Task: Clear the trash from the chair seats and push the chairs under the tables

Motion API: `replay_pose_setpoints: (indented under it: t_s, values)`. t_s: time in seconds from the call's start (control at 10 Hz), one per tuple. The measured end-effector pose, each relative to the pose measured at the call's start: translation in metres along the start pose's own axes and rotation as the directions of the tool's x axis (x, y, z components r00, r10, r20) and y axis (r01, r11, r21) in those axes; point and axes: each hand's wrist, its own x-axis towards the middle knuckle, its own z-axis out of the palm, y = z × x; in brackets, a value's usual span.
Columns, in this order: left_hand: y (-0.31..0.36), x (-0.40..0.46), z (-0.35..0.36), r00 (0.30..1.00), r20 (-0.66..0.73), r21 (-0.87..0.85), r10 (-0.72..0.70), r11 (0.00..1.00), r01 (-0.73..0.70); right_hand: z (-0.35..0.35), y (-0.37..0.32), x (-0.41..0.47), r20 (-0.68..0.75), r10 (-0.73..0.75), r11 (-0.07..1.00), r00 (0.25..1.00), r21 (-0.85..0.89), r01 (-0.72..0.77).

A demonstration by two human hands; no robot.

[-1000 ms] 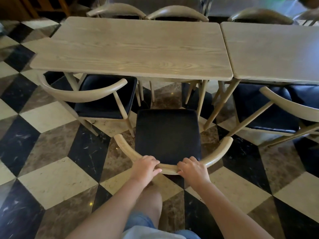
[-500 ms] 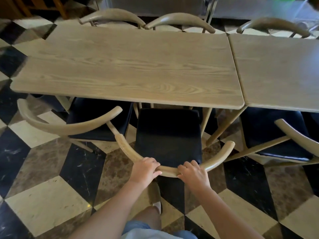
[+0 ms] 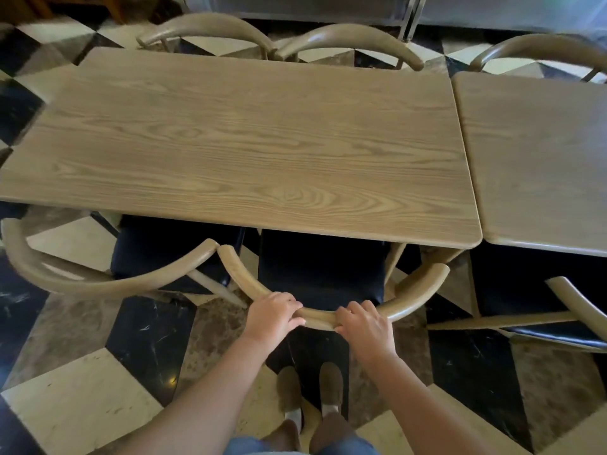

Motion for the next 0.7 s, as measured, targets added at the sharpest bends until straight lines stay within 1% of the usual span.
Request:
replay_pose_setpoints:
  t_s: [0.1, 0.2, 0.3, 0.4, 0.5, 0.6, 0.7]
  values:
    - [-0.006, 0.007, -0.003, 0.998, -0.002, 0.005, 0.057, 0.998, -0.057, 0.001, 0.006, 0.008, 0.015, -0.036, 0.999, 0.999, 0.021, 0.036]
    - [-0.006, 0.004, -0.004, 0.996, -0.044, 0.034, 0.074, 0.997, -0.073, 0.002, 0.007, 0.009, 0.031, -0.042, 0.999, 0.999, 0.033, 0.041]
    - [-0.004, 0.005, -0.003, 0.997, -0.034, 0.044, 0.068, 0.997, -0.066, 0.003, 0.009, 0.010, 0.032, -0.051, 0.998, 0.998, 0.025, 0.050]
    - [-0.002, 0.004, -0.005, 0.998, 0.006, 0.041, 0.060, 0.997, -0.060, 0.001, 0.007, 0.009, 0.034, -0.047, 0.999, 0.998, 0.015, 0.046]
    - [0.000, 0.004, -0.003, 0.998, 0.062, 0.059, 0.029, 0.998, -0.033, -0.003, 0.003, 0.006, 0.025, -0.031, 0.999, 0.999, 0.025, 0.031]
    - [0.008, 0.002, -0.002, 0.995, 0.092, 0.043, -0.027, 0.999, 0.023, -0.009, -0.001, 0.008, 0.051, 0.028, 0.999, 0.998, 0.037, -0.030]
    - [0.014, 0.005, -0.005, 0.988, 0.127, -0.016, -0.092, 0.995, 0.095, -0.020, -0.006, 0.018, 0.123, 0.045, 0.997, 0.991, 0.063, -0.053]
